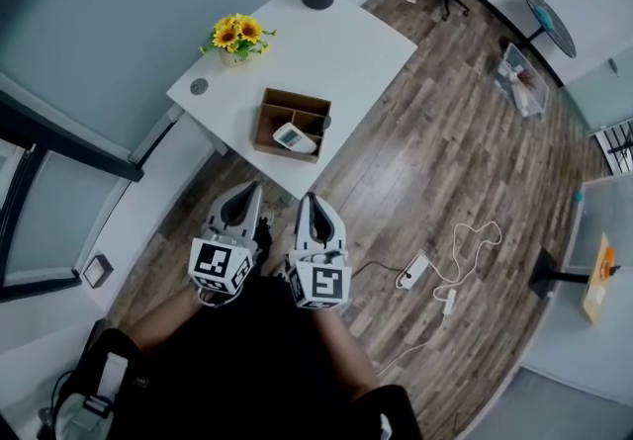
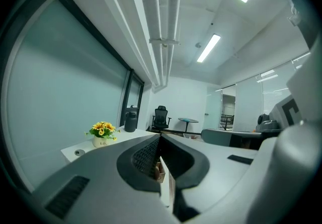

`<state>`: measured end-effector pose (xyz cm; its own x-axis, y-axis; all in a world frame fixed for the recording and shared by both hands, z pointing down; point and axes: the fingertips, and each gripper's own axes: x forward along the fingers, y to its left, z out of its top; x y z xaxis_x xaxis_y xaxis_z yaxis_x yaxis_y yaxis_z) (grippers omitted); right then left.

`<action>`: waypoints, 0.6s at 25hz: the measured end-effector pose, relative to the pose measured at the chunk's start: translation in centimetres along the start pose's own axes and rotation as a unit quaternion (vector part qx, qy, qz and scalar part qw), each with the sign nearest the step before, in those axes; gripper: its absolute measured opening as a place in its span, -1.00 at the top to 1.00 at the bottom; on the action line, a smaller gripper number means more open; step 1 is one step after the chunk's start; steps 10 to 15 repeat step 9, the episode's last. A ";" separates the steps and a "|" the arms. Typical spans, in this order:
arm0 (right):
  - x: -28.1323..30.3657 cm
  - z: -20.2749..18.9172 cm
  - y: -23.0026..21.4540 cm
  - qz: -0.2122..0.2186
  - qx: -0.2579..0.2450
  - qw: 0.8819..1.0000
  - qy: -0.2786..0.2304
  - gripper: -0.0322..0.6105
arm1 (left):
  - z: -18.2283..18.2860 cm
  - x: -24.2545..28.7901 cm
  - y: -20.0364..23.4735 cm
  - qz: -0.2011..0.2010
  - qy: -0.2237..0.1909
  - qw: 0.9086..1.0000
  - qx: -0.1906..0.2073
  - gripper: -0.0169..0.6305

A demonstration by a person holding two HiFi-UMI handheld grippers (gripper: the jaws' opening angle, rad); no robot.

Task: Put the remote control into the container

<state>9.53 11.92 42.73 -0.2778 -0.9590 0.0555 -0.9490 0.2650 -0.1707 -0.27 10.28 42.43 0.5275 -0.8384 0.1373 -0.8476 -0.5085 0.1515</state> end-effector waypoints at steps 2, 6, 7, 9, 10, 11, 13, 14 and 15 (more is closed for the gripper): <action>-0.1 0.2 0.3 0.001 0.000 1.000 -0.004 0.89 | -0.1 -0.3 0.0 -0.001 -0.001 1.000 -0.002 0.92; -0.9 0.3 0.9 0.004 -0.004 1.000 0.000 0.89 | -0.2 -1.2 -0.5 -0.002 0.001 1.000 -0.003 0.92; -1.2 0.3 0.9 0.004 -0.006 1.000 0.001 0.89 | -0.1 -1.4 -0.7 -0.003 0.001 1.000 -0.003 0.92; -1.8 0.2 0.8 0.004 -0.009 1.000 0.003 0.89 | 0.0 -1.7 -1.1 -0.004 0.001 1.000 -0.002 0.92; -1.8 0.2 0.8 0.004 -0.009 1.000 0.003 0.89 | 0.0 -1.7 -1.1 -0.004 0.001 1.000 -0.002 0.92; -1.8 0.2 0.8 0.004 -0.009 1.000 0.003 0.89 | 0.0 -1.7 -1.1 -0.004 0.001 1.000 -0.002 0.92; -1.8 0.2 0.8 0.004 -0.009 1.000 0.003 0.89 | 0.0 -1.7 -1.1 -0.004 0.001 1.000 -0.002 0.92; -1.8 0.2 0.8 0.004 -0.009 1.000 0.003 0.89 | 0.0 -1.7 -1.1 -0.004 0.001 1.000 -0.002 0.92; -1.8 0.2 0.8 0.004 -0.009 1.000 0.003 0.89 | 0.0 -1.7 -1.1 -0.004 0.001 1.000 -0.002 0.92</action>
